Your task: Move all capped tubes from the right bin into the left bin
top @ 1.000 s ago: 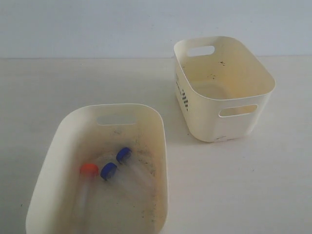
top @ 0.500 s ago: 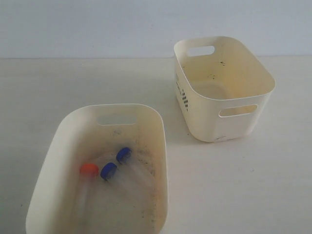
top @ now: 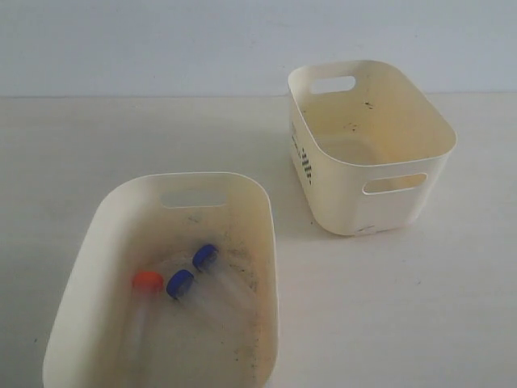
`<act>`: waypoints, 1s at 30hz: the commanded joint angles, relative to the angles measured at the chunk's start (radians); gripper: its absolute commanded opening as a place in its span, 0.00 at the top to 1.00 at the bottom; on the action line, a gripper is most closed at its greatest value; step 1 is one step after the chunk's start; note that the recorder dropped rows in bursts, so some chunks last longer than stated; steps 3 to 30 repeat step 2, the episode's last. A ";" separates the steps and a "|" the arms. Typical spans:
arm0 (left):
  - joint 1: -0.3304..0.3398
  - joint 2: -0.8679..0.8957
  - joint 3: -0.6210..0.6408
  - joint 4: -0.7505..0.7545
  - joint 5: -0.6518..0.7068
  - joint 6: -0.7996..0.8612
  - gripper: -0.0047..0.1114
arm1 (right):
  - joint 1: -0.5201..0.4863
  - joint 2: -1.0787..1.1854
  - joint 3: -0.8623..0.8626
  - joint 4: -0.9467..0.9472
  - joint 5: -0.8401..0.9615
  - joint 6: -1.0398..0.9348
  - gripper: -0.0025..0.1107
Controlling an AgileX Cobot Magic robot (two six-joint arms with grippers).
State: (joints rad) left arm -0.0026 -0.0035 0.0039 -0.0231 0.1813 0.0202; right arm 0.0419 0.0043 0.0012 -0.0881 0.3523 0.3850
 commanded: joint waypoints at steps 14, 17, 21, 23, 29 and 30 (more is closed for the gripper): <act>-0.007 0.004 -0.004 -0.003 -0.009 -0.004 0.92 | -0.003 -0.004 -0.001 -0.005 -0.003 -0.004 0.95; -0.007 0.004 -0.004 -0.003 -0.009 -0.004 0.92 | -0.003 -0.004 -0.001 -0.005 -0.003 -0.004 0.95; -0.007 0.004 -0.004 -0.003 -0.009 -0.004 0.92 | -0.003 -0.004 -0.001 -0.005 -0.003 -0.004 0.95; -0.007 0.004 -0.004 -0.003 -0.009 -0.004 0.92 | -0.003 -0.004 -0.001 -0.005 -0.003 -0.004 0.95; -0.007 0.004 -0.004 -0.003 -0.009 -0.004 0.92 | -0.003 -0.004 -0.001 -0.005 -0.003 -0.004 0.95; -0.007 0.004 -0.004 -0.003 -0.009 -0.004 0.92 | -0.003 -0.004 -0.001 -0.005 -0.003 -0.004 0.95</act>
